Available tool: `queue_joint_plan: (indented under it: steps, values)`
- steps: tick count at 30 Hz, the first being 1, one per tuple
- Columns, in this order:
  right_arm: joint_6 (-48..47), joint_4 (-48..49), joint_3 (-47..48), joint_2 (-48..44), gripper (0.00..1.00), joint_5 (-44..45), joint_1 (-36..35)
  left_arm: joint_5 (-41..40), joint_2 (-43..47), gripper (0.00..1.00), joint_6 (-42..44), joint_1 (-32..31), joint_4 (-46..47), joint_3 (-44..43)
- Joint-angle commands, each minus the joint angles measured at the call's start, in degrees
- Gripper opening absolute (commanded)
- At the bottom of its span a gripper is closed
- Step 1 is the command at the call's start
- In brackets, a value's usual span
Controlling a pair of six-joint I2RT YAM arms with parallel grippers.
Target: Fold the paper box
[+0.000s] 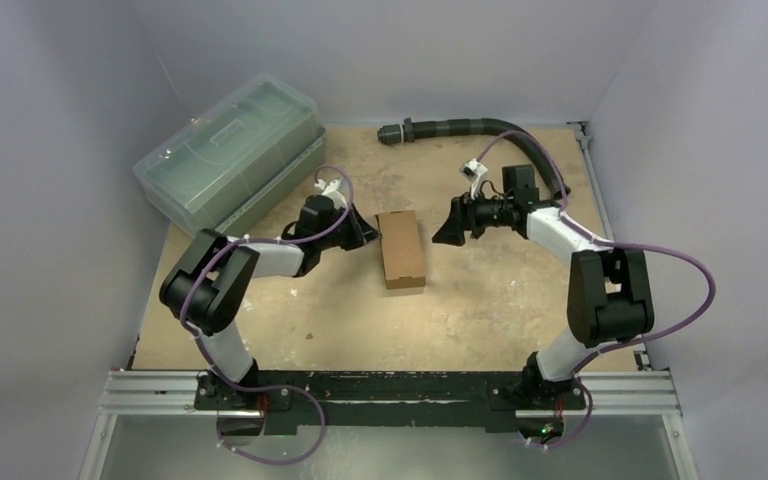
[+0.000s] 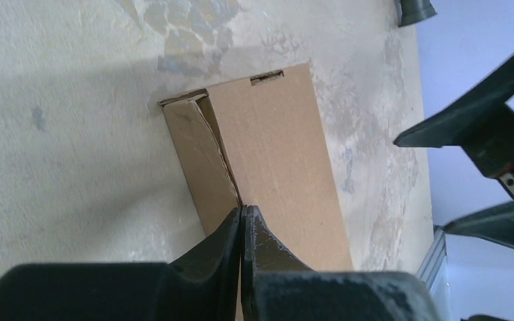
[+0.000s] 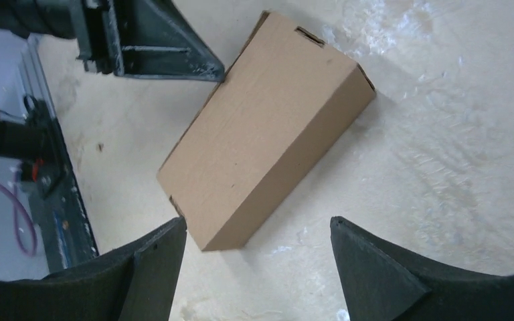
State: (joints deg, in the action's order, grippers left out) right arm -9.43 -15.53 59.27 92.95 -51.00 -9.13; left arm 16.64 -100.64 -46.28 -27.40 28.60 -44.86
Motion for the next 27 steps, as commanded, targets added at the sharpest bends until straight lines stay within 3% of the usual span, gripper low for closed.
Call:
queue_joint_plan:
  steps: [1,6,10,12,17,23,27]
  values:
    - [17.5,18.0,-8.2,-0.5,0.81,-3.8,0.0,5.5,2.6,0.00,-1.6,-0.1,6.9,4.1]
    - [20.3,20.0,-8.5,4.6,0.77,-4.0,-0.1,7.8,3.9,0.02,-4.7,-0.6,11.9,7.5]
    - [21.4,21.3,-8.3,6.6,0.75,-5.3,-0.3,8.5,7.2,0.27,-5.5,-0.6,12.7,9.3]
    - [22.5,22.3,-8.4,7.6,0.73,-6.5,-0.5,8.7,9.0,0.33,-5.9,-0.6,12.8,10.3]
    - [22.8,22.3,-7.9,10.0,0.68,-7.8,-0.6,6.6,14.1,0.40,-7.0,-0.5,13.1,13.8]
    - [22.7,21.7,-7.3,11.8,0.64,-7.4,-0.9,2.0,20.7,0.56,-9.4,0.2,14.9,22.5]
    - [22.3,20.7,-6.7,13.4,0.54,-8.3,-0.9,0.5,24.4,0.62,-11.6,0.5,17.1,27.6]
